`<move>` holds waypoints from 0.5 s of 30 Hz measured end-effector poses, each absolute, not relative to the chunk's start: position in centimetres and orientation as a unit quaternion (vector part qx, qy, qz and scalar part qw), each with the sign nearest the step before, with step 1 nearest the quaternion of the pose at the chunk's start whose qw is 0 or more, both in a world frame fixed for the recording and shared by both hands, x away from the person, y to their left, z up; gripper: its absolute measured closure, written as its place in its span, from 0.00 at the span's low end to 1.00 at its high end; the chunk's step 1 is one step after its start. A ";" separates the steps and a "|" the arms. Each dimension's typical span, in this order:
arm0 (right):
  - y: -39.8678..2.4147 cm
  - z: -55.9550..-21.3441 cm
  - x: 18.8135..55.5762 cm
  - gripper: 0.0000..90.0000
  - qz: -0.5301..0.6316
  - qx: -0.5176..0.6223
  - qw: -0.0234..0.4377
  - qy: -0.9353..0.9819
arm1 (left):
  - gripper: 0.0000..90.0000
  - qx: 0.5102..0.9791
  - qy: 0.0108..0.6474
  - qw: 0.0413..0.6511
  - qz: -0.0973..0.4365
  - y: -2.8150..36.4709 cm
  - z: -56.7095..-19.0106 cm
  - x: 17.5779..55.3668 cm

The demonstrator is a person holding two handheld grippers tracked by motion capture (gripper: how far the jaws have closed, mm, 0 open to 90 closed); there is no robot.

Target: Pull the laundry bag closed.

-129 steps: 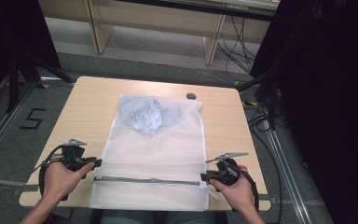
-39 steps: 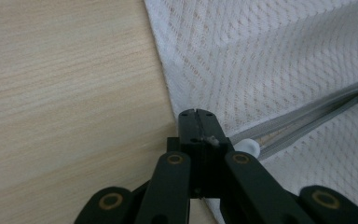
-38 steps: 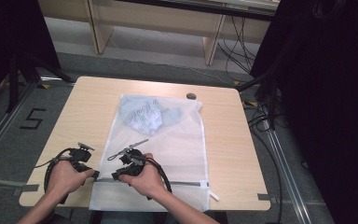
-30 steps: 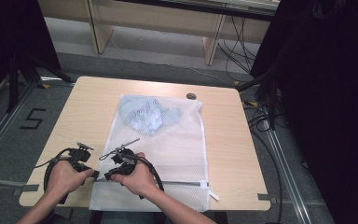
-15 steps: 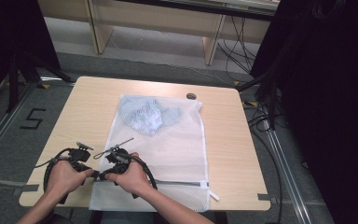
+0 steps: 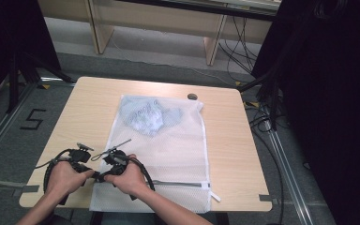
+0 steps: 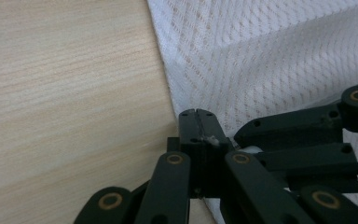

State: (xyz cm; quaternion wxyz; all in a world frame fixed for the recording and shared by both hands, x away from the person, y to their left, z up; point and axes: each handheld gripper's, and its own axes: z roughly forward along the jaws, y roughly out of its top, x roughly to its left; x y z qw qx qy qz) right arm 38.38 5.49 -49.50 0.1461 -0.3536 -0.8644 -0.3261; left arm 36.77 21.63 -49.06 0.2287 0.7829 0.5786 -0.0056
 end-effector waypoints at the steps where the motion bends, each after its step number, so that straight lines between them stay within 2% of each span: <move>1: 5.5 -49.5 38.4 0.94 -0.324 -0.351 0.137 -0.868 | 1.00 0.785 0.577 0.227 -0.005 21.6 -49.0 36.8; 9: 5.3 -49.4 38.2 0.96 -0.316 -0.358 0.142 -0.867 | 1.00 0.799 0.560 0.218 0.007 21.3 -49.0 36.6; 15: 5.0 -49.3 38.1 0.97 -0.315 -0.354 0.134 -0.870 | 1.00 0.790 0.568 0.230 0.010 21.2 -49.1 36.5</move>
